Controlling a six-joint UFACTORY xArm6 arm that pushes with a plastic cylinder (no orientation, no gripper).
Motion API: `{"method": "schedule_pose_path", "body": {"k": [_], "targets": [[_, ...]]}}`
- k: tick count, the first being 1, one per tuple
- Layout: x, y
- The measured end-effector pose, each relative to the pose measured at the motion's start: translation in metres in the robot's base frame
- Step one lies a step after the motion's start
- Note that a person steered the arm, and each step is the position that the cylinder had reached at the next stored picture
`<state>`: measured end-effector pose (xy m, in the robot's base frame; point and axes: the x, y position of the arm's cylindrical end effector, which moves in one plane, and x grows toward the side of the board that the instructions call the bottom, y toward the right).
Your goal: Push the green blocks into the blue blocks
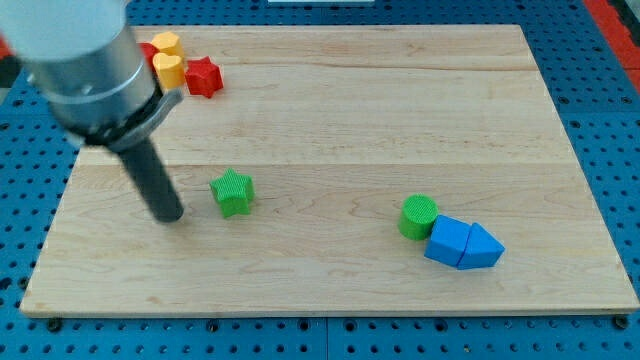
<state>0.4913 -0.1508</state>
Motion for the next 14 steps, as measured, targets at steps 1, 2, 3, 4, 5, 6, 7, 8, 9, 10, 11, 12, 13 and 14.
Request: {"method": "schedule_pose_path", "body": {"k": [1,2,3,4,5,6,7,8,9,10,11,12,13,14], "targets": [[-0.031,0.081],[-0.003,0.150],[-0.021,0.065],[0.005,0.092],[0.045,0.110],[0.051,0.180],[0.051,0.149],[0.041,0.064],[0.013,0.148],[0.019,0.220],[0.024,0.168],[-0.008,0.092],[-0.073,0.129],[-0.071,0.248]]}}
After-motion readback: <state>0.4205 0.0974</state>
